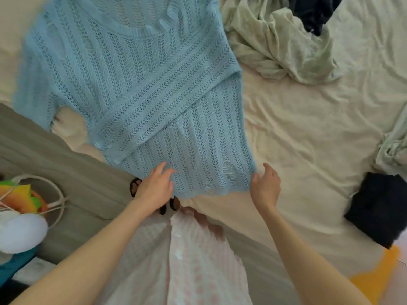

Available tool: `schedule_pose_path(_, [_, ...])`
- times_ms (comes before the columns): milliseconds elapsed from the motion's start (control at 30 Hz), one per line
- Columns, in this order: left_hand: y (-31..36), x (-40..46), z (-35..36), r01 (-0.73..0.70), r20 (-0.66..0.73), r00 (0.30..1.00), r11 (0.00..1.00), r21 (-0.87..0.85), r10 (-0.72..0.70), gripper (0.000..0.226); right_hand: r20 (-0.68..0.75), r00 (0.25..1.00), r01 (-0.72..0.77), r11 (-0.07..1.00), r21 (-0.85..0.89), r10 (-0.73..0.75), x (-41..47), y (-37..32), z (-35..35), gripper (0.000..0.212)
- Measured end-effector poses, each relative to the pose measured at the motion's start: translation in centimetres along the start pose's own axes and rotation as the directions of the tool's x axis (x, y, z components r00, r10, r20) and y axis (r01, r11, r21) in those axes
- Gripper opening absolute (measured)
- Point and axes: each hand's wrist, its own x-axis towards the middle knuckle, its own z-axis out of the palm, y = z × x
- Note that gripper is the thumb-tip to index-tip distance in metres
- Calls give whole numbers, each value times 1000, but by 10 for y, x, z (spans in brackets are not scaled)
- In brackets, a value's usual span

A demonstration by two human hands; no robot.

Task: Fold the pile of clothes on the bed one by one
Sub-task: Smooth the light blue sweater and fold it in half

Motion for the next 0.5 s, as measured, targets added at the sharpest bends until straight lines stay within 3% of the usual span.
schedule_pose_path(100, [-19,-10,-15,34,-89,995,995,-89,-42,42,8,946,325,943,-78,-325,-10,-45,6,48])
schedule_pose_path(233, [-57,-20,-48,85,-233,962,968,-237,-141,41,152,781,623,774,-116,-606,-37,-121,30,50])
schedule_pose_path(333, [-93,-19,-82,61,-334,929,958,-281,-157,40,261,657,743,666,-67,-707,-62,-182,55,52])
schedule_pose_path(500, [-165,8,-157,61,-496,838,943,-327,-226,41,356,556,824,554,-117,-752,-96,-270,99,57])
